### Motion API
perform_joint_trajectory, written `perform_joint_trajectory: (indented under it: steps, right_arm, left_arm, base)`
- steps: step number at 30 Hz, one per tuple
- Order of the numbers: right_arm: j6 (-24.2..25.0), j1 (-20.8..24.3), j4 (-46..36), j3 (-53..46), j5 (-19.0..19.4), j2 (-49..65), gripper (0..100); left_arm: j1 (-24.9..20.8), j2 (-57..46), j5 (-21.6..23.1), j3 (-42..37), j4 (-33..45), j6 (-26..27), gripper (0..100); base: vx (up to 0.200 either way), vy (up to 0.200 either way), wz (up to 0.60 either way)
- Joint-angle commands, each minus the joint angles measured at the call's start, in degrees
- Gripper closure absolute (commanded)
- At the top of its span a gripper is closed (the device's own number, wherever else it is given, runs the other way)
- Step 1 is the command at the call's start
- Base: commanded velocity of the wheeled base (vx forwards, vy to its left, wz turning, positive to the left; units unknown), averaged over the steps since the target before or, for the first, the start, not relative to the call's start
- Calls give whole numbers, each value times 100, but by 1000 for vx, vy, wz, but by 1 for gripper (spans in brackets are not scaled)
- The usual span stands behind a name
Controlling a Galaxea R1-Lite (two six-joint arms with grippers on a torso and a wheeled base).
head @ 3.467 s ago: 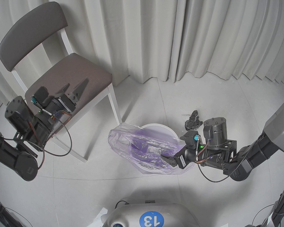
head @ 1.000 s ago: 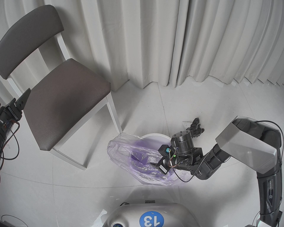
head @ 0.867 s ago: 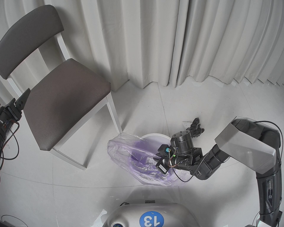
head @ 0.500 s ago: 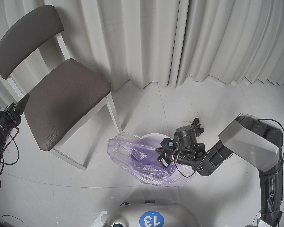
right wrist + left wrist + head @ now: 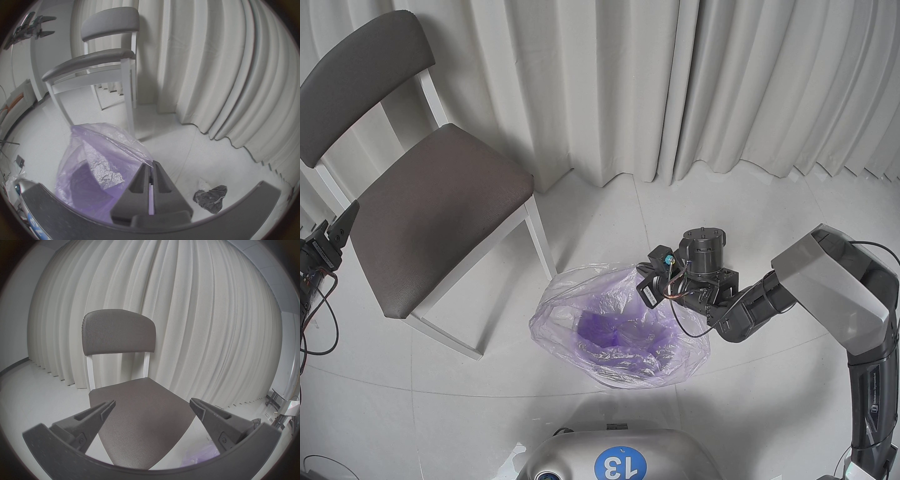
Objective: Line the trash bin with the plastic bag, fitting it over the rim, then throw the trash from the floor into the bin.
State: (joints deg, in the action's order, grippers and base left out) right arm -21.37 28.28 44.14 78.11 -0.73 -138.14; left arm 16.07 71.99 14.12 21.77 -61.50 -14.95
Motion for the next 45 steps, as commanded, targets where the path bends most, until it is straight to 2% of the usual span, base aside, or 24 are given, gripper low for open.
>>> perform_joint_trajectory:
  steps: [1, 20, 25, 28, 45]
  right_arm:
    - [19, -121, 77, 557, -147, -503, 100]
    - [247, -288, 226, 2016, -832, -1338, 100]
    - [247, -288, 226, 2095, -938, -1373, 100]
    - [239, -297, 226, 2271, -1149, -1487, 100]
    - [247, -323, 226, 2728, -1447, -1698, 100]
  left_arm:
    - [2, -9, 12, -33, -11, 0, 0]
    - [10, -97, 21, -59, -2, -8, 0]
    - [10, -97, 21, -77, -2, -8, 0]
    - [10, -97, 21, -94, -11, -8, 0]
    - [10, -97, 21, -112, -11, -8, 0]
  base:
    - [0, 0, 0]
    - [0, 0, 0]
    - [0, 0, 0]
    - [0, 0, 0]
    - [0, 0, 0]
